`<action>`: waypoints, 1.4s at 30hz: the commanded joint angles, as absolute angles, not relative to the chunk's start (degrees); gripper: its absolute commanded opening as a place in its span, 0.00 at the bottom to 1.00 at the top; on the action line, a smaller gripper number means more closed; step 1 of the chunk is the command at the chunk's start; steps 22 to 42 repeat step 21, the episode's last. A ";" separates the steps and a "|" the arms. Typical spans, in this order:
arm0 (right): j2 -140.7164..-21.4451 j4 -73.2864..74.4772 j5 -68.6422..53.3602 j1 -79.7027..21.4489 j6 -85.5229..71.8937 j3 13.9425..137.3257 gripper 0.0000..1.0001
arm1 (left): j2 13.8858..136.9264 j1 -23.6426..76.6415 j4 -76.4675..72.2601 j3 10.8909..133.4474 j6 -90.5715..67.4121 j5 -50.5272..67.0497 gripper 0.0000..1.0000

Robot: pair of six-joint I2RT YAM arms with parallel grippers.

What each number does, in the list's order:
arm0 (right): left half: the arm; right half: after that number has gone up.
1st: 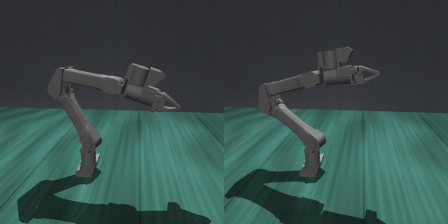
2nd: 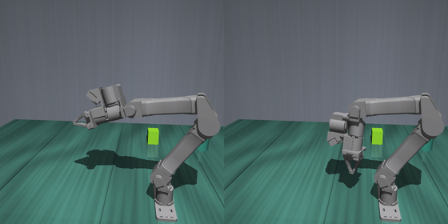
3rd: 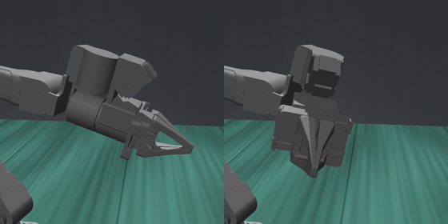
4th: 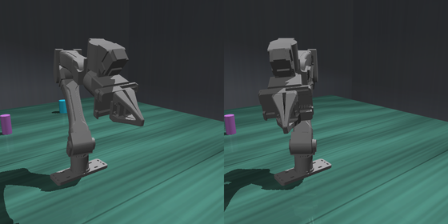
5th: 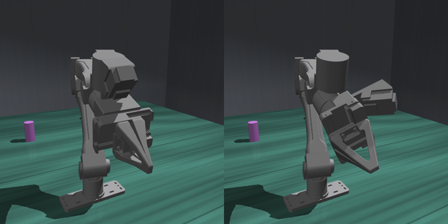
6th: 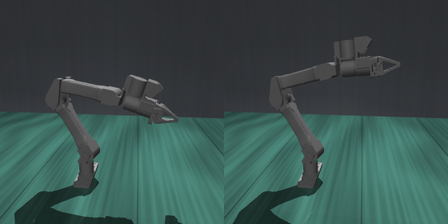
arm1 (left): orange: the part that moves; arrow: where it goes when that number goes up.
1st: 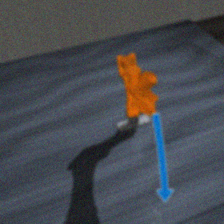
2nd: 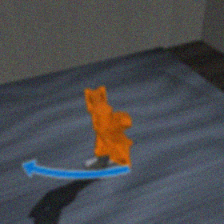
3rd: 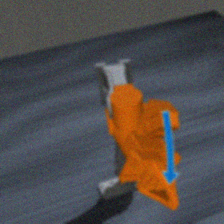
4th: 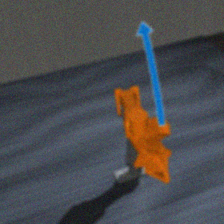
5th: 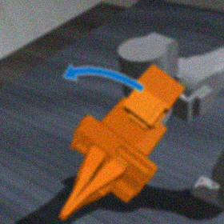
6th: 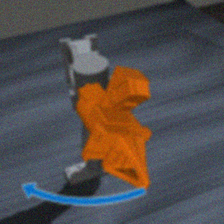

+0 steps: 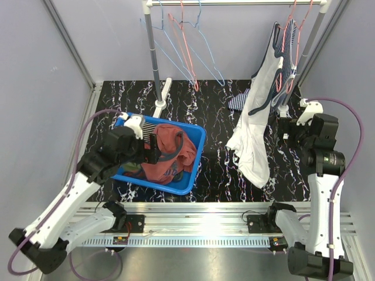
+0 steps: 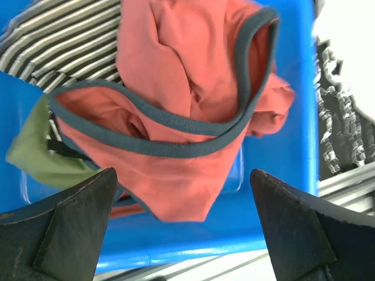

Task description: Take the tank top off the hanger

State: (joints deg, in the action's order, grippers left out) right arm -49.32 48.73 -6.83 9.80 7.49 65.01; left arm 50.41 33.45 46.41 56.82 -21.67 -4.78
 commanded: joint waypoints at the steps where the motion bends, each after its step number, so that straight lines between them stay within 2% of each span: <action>1: -47.03 47.37 -5.71 10.02 7.73 66.62 1.00 | 41.59 33.31 42.38 59.59 -22.41 -6.41 0.99; 6: -46.41 46.50 0.08 10.02 3.26 66.97 1.00 | 31.75 33.31 35.78 59.24 -21.97 -15.63 0.99; 8: -46.49 46.23 5.07 10.02 1.24 67.41 1.00 | 30.24 33.31 36.12 58.98 -21.71 -20.36 0.99; 13: -45.88 45.88 7.56 10.02 1.14 67.50 0.99 | 27.16 33.31 37.17 57.75 -20.83 -26.01 0.99; 42: -44.56 43.95 4.75 10.02 1.22 65.05 1.00 | 26.72 33.31 38.41 57.22 -20.04 -26.54 0.99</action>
